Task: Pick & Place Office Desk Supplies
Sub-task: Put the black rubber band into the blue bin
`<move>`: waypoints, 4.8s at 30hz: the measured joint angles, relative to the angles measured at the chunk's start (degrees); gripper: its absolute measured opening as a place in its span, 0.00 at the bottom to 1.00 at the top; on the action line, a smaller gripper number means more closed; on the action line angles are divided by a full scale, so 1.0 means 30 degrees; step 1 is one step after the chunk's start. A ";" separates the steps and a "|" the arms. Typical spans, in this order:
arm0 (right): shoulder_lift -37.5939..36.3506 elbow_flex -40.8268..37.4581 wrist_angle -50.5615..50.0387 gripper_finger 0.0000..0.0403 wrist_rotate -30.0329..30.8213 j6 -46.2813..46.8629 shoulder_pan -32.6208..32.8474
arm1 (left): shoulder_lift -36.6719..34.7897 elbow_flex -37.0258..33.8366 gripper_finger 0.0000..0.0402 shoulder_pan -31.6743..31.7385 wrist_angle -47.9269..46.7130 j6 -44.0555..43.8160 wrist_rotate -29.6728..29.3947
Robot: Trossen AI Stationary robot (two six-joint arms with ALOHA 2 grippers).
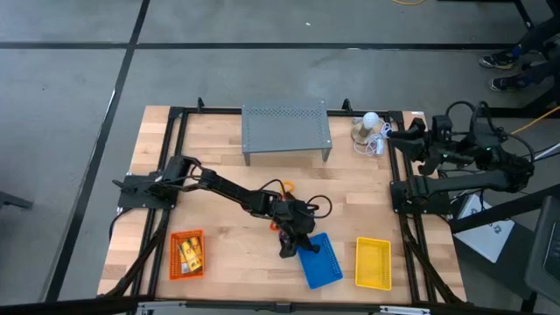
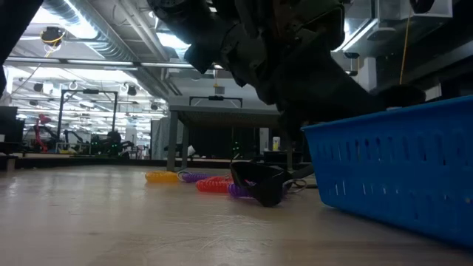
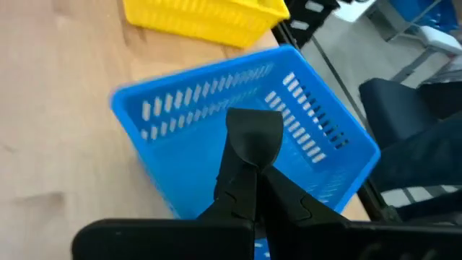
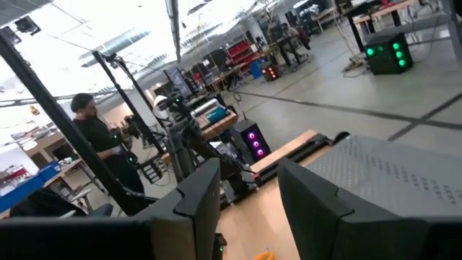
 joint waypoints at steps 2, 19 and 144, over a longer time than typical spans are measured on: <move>0.0000 0.0000 0.0124 0.36 -0.0174 -0.0063 0.0003 | 0.0016 -0.0004 0.03 -0.0091 0.0151 -0.0141 0.0362; -0.0029 0.0000 0.0252 0.36 -0.0657 -0.0072 0.0001 | -0.0130 0.0000 0.45 0.0076 0.1374 -0.0474 0.0451; 2.8485 0.5756 -0.3601 0.63 -0.5578 -0.4690 0.2489 | -2.5994 -0.8655 0.38 0.0979 -1.1383 -0.2878 -1.8761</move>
